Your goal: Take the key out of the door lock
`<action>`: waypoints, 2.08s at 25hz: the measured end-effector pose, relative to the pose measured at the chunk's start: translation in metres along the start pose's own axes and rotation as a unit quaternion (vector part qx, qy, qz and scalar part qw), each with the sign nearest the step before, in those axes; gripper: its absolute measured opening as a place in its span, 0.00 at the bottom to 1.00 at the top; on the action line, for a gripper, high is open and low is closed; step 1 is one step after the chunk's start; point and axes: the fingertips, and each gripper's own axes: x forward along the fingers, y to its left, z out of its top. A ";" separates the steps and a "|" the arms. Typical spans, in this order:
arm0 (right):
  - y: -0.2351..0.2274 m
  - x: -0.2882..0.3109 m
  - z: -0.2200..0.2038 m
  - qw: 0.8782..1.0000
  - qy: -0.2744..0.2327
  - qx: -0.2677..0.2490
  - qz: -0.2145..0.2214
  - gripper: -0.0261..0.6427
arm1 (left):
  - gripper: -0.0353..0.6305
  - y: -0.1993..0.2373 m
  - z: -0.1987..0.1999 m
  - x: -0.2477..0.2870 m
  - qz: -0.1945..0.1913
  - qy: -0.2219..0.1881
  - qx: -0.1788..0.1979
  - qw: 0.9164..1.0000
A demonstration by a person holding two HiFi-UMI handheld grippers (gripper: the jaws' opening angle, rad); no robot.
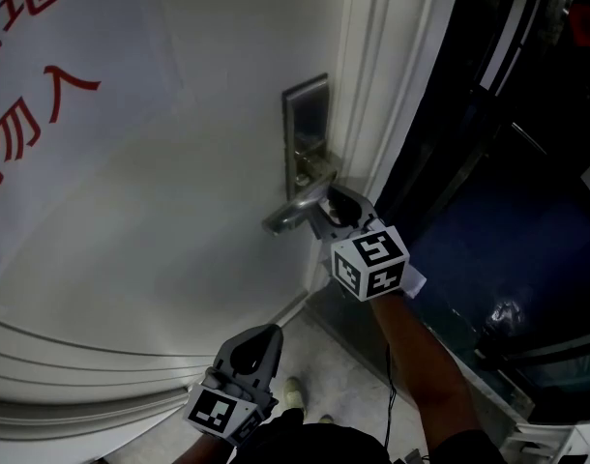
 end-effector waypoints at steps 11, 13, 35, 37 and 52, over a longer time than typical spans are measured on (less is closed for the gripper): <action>0.000 -0.002 0.000 1.000 0.001 -0.011 0.000 0.25 | 0.06 -0.001 0.000 -0.002 0.006 -0.004 0.000 1.000; 0.000 -0.002 0.000 1.000 0.002 -0.011 -0.001 0.25 | 0.06 -0.001 0.001 -0.004 0.007 -0.005 0.001 1.000; -0.001 -0.065 0.005 1.000 -0.005 -0.005 -0.005 0.25 | 0.06 -0.039 -0.001 -0.003 -0.010 -0.009 0.007 1.000; 0.002 -0.079 0.010 1.000 -0.013 -0.003 -0.008 0.25 | 0.06 -0.047 -0.001 -0.004 -0.012 -0.011 0.008 1.000; 0.037 -0.199 0.040 0.998 -0.056 -0.014 -0.016 0.25 | 0.06 -0.128 -0.006 -0.033 -0.030 -0.031 0.023 0.999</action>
